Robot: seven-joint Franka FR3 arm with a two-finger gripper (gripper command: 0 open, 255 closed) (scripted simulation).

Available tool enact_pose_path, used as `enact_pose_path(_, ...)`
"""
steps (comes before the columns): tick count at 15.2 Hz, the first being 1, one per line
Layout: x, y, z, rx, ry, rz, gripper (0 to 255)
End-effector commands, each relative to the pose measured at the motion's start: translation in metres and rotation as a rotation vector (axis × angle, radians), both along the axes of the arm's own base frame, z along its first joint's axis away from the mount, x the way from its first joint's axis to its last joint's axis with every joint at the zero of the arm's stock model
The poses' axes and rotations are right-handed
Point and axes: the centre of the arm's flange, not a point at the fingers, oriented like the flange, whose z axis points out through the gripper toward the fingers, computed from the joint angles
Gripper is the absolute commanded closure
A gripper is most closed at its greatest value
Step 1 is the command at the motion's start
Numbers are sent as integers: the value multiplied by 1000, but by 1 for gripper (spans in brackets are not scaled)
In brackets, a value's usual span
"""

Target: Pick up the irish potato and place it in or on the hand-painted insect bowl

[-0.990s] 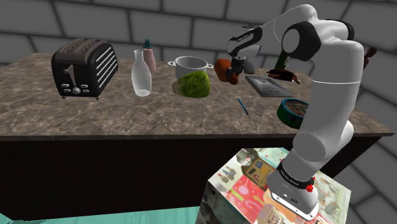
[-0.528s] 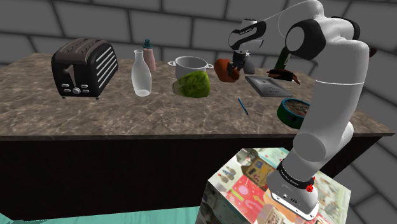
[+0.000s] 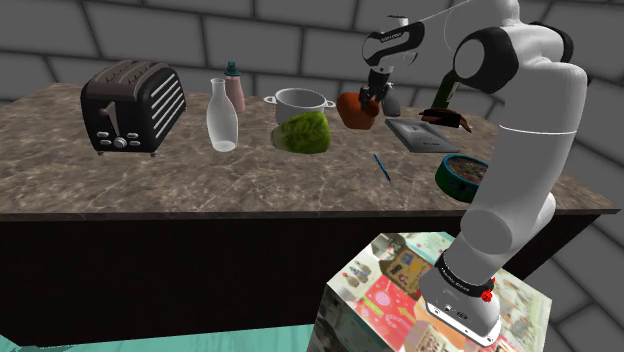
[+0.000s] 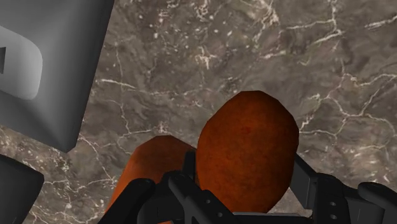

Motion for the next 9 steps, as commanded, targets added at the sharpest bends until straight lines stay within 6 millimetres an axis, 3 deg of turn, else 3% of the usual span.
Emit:
enact_pose_path(1, 0, -1, 11, 0, 0, 0, 255)
enact_pose_path(9, 0, -1, 50, 0, 0, 0, 255)
